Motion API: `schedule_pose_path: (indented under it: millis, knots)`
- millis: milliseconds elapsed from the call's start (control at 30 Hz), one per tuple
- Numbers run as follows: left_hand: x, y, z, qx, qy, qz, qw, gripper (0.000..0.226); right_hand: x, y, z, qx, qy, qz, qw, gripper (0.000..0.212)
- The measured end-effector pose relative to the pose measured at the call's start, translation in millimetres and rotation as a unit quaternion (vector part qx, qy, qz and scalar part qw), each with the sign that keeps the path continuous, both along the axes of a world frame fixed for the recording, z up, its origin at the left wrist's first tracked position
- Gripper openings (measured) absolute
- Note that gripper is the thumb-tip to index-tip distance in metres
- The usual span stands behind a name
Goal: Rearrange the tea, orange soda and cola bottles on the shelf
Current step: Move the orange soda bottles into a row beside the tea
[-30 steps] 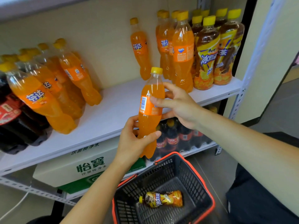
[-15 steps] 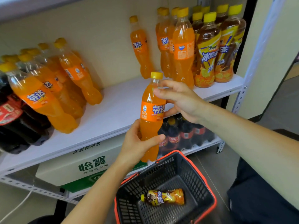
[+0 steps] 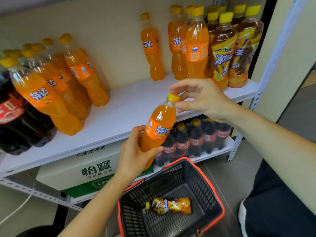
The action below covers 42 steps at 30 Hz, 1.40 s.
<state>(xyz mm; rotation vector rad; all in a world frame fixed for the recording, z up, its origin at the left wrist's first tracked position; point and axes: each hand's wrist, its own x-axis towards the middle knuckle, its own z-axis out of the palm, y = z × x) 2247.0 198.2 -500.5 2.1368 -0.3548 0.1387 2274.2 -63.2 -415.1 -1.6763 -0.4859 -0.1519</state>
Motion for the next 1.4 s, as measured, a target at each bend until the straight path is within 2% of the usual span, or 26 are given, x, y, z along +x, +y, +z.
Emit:
schedule_pose_path:
  millis: [133, 300, 467, 600, 667, 767, 900, 1033, 1133, 1233, 1300, 1400]
  knots:
    - [-8, 11, -9, 0.037, -0.019, -0.002, 0.999, 0.069, -8, -9, -6, -0.137, -0.037, 0.008, 0.99, 0.043]
    - [-17, 18, -12, 0.072, -0.019, -0.008, 0.997, 0.073, -20, -9, -13, -0.171, -0.039, 0.026, 0.984, 0.032]
    - [-26, 14, -13, 0.078, -0.011, -0.019, 0.997, 0.074, -28, -8, -12, -0.086, -0.029, -0.003, 0.996, 0.026]
    - [-28, 10, -9, 0.069, -0.008, -0.022, 0.997, 0.073, -26, 1, -21, 0.065, 0.0, -0.027, 0.998, 0.017]
    - [-28, 8, -5, 0.045, 0.007, -0.029, 0.999, 0.07, -25, 5, -23, 0.113, 0.004, -0.03, 0.993, 0.017]
    - [-28, 4, 2, -0.001, 0.047, -0.04, 0.998, 0.064, -25, 8, -22, 0.135, -0.006, -0.013, 0.991, 0.026]
    - [-27, 2, 10, -0.065, 0.098, -0.066, 0.991, 0.062, -27, 13, -25, 0.092, -0.04, -0.053, 0.994, 0.036]
    - [-29, 2, 15, -0.104, 0.144, -0.102, 0.979, 0.06, -27, 17, -26, 0.084, -0.066, -0.15, 0.983, 0.032]
    - [-27, 0, 18, -0.162, 0.159, -0.102, 0.968, 0.061, -25, 17, -27, 0.052, -0.067, -0.164, 0.983, 0.029]
    - [-22, 1, 27, -0.235, 0.166, -0.081, 0.954, 0.057, -25, 19, -32, -0.008, -0.05, -0.134, 0.99, 0.027]
    - [-16, 4, 34, -0.265, 0.169, -0.063, 0.947, 0.047, -27, 23, -35, -0.048, -0.026, -0.095, 0.994, 0.024]
    - [-7, 9, 43, -0.302, 0.179, -0.021, 0.936, 0.043, -34, 32, -42, -0.073, 0.017, -0.024, 0.997, 0.033]
